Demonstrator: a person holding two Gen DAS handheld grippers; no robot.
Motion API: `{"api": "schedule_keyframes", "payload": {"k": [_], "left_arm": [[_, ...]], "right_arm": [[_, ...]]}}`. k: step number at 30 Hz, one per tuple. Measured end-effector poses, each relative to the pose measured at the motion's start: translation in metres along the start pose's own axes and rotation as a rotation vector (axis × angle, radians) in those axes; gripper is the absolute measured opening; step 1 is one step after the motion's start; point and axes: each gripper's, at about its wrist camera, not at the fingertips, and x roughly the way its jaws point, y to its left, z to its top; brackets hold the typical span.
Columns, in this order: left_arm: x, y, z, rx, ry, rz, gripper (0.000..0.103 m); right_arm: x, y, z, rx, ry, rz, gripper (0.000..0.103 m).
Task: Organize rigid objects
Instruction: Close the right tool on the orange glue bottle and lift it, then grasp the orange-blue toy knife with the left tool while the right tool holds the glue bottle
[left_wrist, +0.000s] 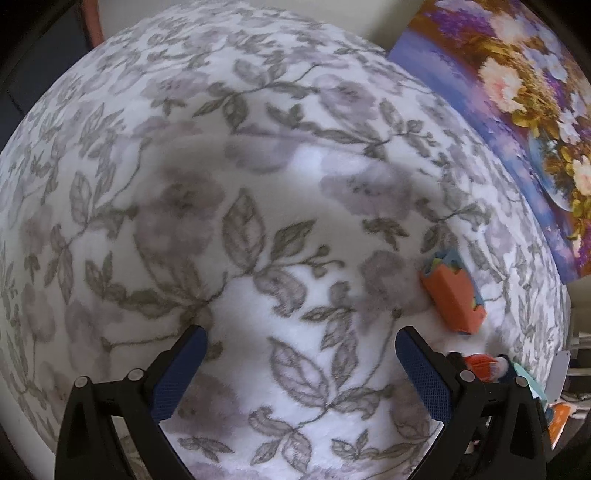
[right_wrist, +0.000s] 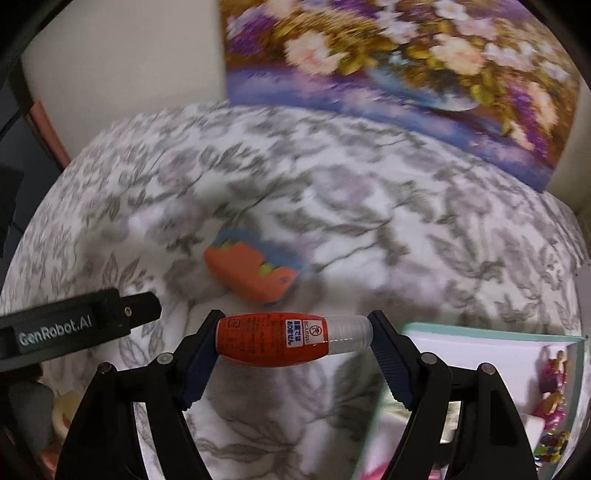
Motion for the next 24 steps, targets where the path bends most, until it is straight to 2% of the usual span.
{"api": "schedule_keyframes", "payload": {"k": [5, 13, 18, 24], "left_arm": [[-0.002, -0.024, -0.001, 0.067, -0.033, -0.034, 0.103], [0.011, -0.072, -0.005, 0.225, -0.064, -0.088, 0.103], [0.02, -0.094, -0.001, 0.327, -0.116, -0.083, 0.103], [0.033, -0.109, 0.001, 0.393, -0.149, -0.078, 0.103]], "right_arm": [[-0.018, -0.03, 0.006, 0.059, -0.041, -0.051, 0.079], [-0.032, -0.067, 0.01, 0.146, -0.07, -0.063, 0.079], [-0.03, -0.079, 0.006, 0.167, -0.061, -0.06, 0.079], [-0.022, -0.088, 0.002, 0.183, -0.036, -0.06, 0.079]]}}
